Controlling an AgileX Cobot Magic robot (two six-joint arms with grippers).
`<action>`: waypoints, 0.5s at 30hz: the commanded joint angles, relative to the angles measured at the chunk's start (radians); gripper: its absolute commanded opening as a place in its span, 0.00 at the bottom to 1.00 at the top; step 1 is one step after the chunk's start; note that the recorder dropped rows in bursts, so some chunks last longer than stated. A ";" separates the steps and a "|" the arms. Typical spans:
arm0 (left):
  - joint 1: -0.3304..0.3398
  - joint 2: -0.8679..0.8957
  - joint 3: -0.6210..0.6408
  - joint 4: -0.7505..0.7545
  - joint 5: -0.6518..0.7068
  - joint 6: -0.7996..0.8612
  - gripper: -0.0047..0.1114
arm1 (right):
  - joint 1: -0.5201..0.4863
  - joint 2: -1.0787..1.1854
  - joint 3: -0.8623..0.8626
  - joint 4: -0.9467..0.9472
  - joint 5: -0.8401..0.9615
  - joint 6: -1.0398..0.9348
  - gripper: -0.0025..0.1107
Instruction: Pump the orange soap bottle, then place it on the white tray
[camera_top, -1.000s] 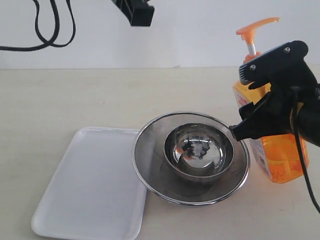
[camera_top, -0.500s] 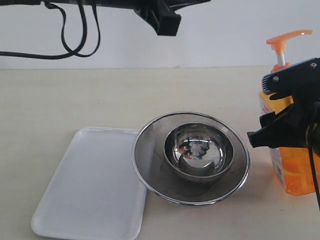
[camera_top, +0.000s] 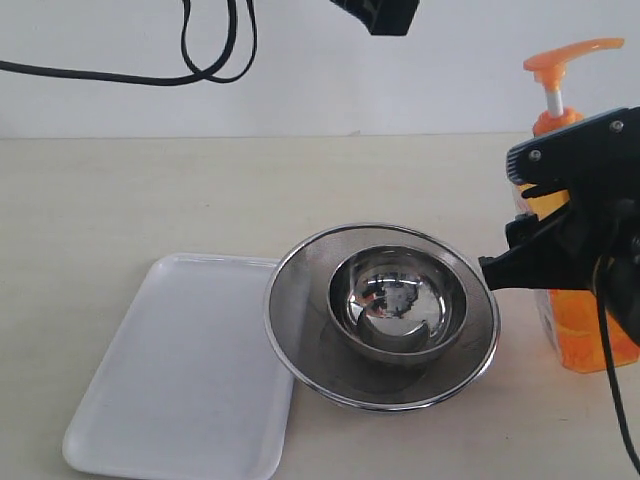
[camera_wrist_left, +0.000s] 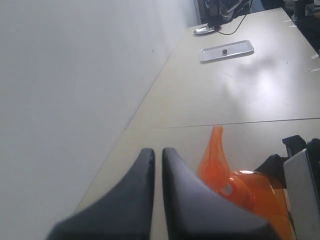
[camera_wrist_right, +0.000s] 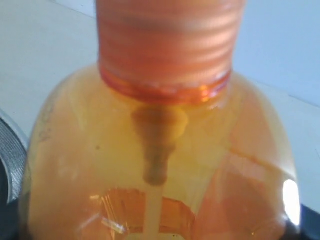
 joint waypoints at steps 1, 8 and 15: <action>-0.005 0.002 -0.012 -0.015 -0.004 -0.009 0.08 | 0.003 0.008 -0.005 -0.037 0.060 0.016 0.02; -0.005 0.006 -0.012 -0.019 -0.011 -0.014 0.08 | 0.003 0.010 -0.005 -0.037 0.053 0.064 0.02; -0.005 0.023 -0.013 -0.019 -0.056 -0.014 0.08 | 0.003 0.010 -0.008 -0.037 -0.008 -0.064 0.02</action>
